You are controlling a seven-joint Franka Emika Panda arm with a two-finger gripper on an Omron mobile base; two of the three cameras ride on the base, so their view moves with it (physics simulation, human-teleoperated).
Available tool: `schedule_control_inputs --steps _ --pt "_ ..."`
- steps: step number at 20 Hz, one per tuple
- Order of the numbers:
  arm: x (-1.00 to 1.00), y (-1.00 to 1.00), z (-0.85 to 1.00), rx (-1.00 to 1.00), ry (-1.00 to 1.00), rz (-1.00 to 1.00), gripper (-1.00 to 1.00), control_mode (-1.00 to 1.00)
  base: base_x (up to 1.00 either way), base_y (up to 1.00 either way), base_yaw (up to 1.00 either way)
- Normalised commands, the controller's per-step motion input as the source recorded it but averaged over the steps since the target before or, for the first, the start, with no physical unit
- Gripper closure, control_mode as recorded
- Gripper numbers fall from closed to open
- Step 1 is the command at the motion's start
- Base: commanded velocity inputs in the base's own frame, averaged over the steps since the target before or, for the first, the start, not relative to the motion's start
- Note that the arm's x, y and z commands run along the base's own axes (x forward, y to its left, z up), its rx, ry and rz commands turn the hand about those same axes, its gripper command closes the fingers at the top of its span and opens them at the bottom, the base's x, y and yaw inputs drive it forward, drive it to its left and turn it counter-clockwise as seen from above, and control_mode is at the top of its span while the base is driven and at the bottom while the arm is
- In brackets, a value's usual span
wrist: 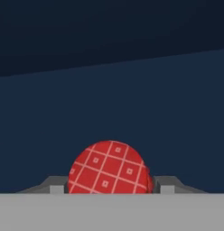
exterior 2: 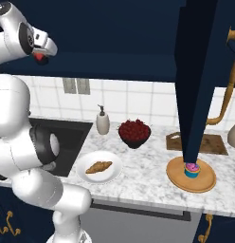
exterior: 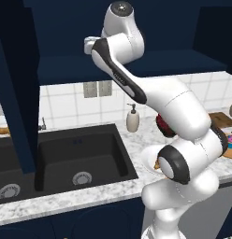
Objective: From the different types of pastries on the counter, select a croissant and place it on the cutting board. Then retrieve a jar of jam from the cabinet and place it alongside the croissant on the cutting board.
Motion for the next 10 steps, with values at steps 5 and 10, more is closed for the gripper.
schedule_control_inputs --steps 5,10 --pt "-1.00 -0.24 0.10 0.03 -0.04 0.00 1.00 -1.00 0.00 0.00 0.00" --pt "-1.00 -0.32 0.01 0.02 -0.03 0.00 1.00 -1.00 0.00 0.00 0.00"
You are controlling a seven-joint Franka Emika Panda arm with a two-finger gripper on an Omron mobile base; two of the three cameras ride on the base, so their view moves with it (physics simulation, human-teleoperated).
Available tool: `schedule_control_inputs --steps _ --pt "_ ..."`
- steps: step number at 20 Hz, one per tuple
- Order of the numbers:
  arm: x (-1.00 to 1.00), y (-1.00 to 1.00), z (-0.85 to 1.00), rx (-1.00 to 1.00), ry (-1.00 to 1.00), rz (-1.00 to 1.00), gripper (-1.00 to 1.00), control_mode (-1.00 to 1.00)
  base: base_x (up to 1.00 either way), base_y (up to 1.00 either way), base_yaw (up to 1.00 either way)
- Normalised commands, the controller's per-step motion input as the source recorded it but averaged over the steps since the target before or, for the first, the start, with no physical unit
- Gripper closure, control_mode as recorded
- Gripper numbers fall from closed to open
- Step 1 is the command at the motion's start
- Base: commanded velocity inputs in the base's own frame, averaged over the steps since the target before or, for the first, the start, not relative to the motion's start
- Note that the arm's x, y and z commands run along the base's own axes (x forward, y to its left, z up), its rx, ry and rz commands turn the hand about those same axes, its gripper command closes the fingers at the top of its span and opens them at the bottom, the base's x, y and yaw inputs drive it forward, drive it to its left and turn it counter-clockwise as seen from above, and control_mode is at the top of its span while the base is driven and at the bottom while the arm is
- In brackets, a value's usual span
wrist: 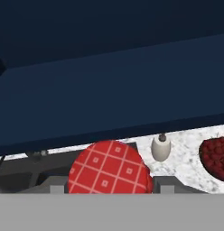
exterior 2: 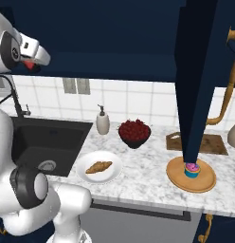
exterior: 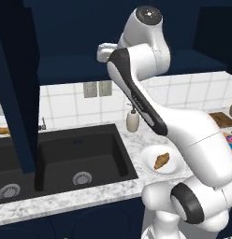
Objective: From the different types of pastries on the counter, select a croissant and place it on the cutting board. Then retrieve a jar of jam from the cabinet and place it alongside the croissant on the cutting board.
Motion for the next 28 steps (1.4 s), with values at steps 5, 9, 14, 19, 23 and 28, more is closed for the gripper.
schedule_control_inputs --steps 5,9,14,19,23,28 --pt "-1.00 -0.10 -0.17 0.00 -0.14 0.00 1.00 -1.00 0.00 0.00 0.00" --pt "-0.94 -0.15 -0.46 0.00 -0.02 0.00 1.00 -1.00 0.00 0.00 0.00" --pt "-0.63 -0.19 -0.44 0.00 0.07 0.00 1.00 -1.00 0.00 0.00 0.00" --pt "0.00 -0.14 -0.69 -0.01 0.04 -0.01 1.00 -1.00 0.00 0.00 0.00" --pt "0.00 -0.36 -0.67 -0.04 0.02 -0.08 1.00 -1.00 0.00 0.00 0.00" --pt "0.00 -0.41 -0.51 -0.01 0.00 -0.09 1.00 -1.00 0.00 0.00 0.00"
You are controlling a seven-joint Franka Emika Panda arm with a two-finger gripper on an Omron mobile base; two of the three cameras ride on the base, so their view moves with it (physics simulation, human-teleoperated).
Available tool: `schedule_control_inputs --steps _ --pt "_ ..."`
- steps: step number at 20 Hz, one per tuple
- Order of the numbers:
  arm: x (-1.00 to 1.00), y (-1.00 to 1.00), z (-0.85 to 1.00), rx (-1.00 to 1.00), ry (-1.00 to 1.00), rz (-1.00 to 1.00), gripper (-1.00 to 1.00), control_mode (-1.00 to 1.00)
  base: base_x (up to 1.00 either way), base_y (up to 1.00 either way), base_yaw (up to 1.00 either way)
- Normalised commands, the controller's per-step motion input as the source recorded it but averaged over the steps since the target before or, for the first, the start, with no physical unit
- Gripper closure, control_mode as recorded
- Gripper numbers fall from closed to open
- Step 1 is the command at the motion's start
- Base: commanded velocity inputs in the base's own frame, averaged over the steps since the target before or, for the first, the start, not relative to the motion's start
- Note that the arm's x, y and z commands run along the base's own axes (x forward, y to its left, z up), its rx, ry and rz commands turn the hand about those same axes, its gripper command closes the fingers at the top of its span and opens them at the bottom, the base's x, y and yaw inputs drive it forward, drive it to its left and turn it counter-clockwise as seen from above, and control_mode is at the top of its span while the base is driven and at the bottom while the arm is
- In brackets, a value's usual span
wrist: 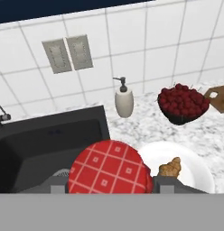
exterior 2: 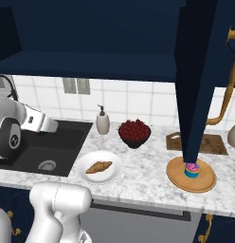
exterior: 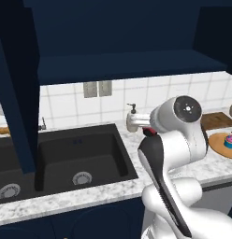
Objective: From the different types of pastries on the counter, select a croissant and place it on the cutting board. Then retrieve a jar of jam from the cabinet and place it alongside the croissant on the cutting board.
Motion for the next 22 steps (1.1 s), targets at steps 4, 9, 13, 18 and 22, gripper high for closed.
schedule_control_inputs --steps 4,9,13,18,22 --pt "0.00 -0.07 -0.09 0.00 0.00 -0.01 1.00 -1.00 0.00 0.00 0.00" --pt "0.00 0.00 0.00 0.00 0.00 0.00 1.00 -1.00 0.00 0.00 0.00" --pt "0.00 0.00 0.00 0.00 0.00 0.00 1.00 -1.00 0.00 0.00 0.00" --pt "0.00 0.00 0.00 0.00 0.00 0.00 1.00 -1.00 0.00 0.00 0.00" --pt "0.00 0.00 0.00 0.00 0.00 0.00 1.00 1.00 0.07 -0.28 0.03"
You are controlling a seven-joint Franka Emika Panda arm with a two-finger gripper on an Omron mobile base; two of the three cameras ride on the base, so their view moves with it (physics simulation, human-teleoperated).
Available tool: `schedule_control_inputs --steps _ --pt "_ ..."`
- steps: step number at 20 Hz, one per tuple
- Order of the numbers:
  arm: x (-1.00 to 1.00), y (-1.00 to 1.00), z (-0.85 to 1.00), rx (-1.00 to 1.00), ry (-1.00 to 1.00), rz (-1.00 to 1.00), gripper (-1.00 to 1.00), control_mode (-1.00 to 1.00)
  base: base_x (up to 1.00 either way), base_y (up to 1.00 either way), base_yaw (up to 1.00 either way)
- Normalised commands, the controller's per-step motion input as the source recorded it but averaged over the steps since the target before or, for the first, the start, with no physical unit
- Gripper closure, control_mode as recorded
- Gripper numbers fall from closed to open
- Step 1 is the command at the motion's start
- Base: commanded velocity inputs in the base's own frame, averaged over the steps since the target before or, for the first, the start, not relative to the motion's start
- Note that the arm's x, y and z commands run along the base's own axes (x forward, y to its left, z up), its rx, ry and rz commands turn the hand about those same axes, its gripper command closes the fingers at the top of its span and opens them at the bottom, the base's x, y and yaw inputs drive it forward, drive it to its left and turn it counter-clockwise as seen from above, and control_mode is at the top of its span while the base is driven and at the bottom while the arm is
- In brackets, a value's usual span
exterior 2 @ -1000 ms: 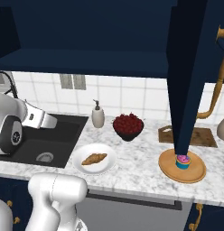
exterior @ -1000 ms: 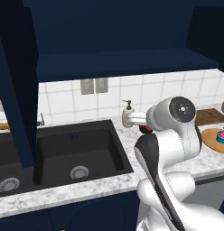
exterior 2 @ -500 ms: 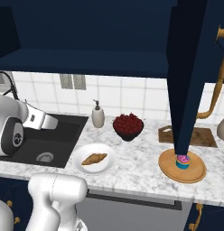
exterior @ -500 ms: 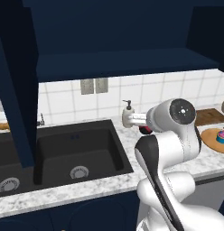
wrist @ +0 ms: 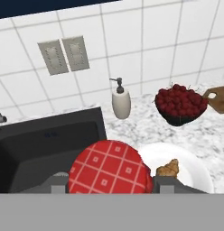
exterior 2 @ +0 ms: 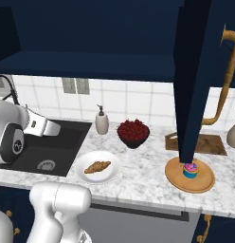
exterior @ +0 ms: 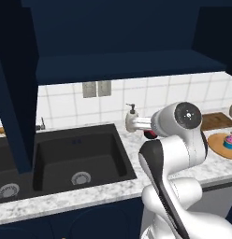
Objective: From the different types of pastries on the counter, select a croissant and place it on the cutting board. Then retrieve a jar of jam from the cabinet and place it alongside the croissant on the cutting board.
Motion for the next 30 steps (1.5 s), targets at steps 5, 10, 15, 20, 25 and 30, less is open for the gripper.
schedule_control_inputs --steps 5,10,15,20,25,30 --pt "0.00 0.00 0.00 0.00 0.00 0.00 1.00 1.00 0.01 -0.93 0.11" --pt "0.00 0.00 0.00 0.00 0.00 0.00 1.00 1.00 0.15 -0.30 0.04" --pt "0.00 0.00 0.00 0.00 0.00 0.00 1.00 1.00 0.79 0.01 0.00" --pt "0.00 0.00 0.00 0.00 0.00 0.00 1.00 1.00 0.69 0.00 0.00" --pt "0.00 0.00 0.00 0.00 0.00 0.00 1.00 1.00 0.36 -0.01 0.00" --pt "0.01 0.00 -0.04 0.00 0.00 0.00 1.00 -1.00 0.26 -0.01 0.00"
